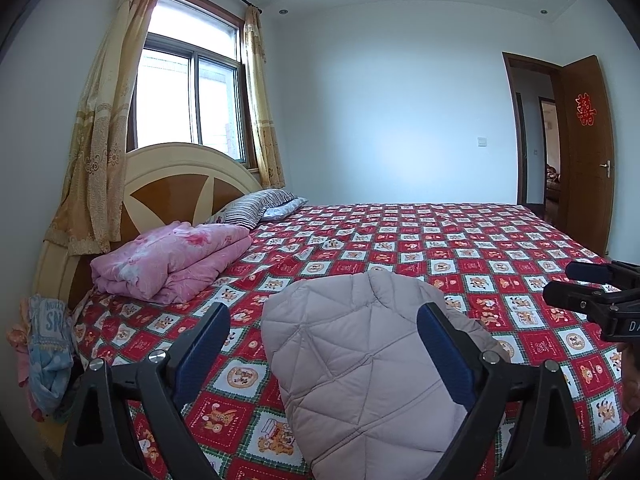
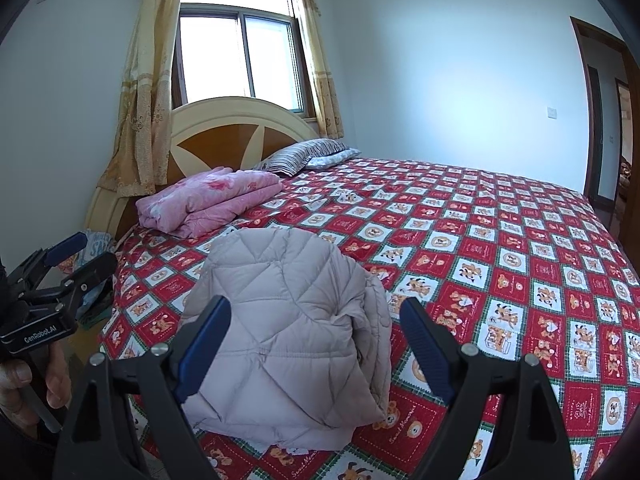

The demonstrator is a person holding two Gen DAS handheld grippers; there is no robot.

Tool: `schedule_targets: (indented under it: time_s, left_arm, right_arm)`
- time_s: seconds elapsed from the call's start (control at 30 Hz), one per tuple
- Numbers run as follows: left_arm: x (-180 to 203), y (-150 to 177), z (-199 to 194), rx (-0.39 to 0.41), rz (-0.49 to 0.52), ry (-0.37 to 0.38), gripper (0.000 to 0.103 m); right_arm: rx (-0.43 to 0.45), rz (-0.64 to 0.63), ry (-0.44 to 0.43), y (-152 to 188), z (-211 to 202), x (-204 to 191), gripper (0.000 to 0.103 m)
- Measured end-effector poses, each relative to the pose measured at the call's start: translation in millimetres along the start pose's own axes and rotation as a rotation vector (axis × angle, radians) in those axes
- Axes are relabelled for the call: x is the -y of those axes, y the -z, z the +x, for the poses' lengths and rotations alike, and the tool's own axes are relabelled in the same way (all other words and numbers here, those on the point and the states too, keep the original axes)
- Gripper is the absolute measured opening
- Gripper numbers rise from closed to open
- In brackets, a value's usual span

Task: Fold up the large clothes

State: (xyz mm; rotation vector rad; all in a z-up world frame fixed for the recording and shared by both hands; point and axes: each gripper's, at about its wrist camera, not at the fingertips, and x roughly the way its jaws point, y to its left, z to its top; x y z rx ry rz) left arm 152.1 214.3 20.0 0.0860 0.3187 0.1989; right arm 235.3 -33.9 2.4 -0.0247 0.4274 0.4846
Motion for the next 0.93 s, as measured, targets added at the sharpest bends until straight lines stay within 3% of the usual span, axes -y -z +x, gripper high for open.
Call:
schedule_targets:
  time_s: [0.63,0.93]
  left_arm:
    - [-7.7,-0.2,4.2,-0.012,-0.030,-0.027,0.097]
    - [-1.9,4.3,3.8,0.011,0.006,-0.046,0.098]
  right_arm:
    - [0.013,-0.019,-0.011,-6.3,-2.3,-5.5,0.089]
    - [0.008,-0.019,-0.009,-4.2,-1.6,-5.7,0.089]
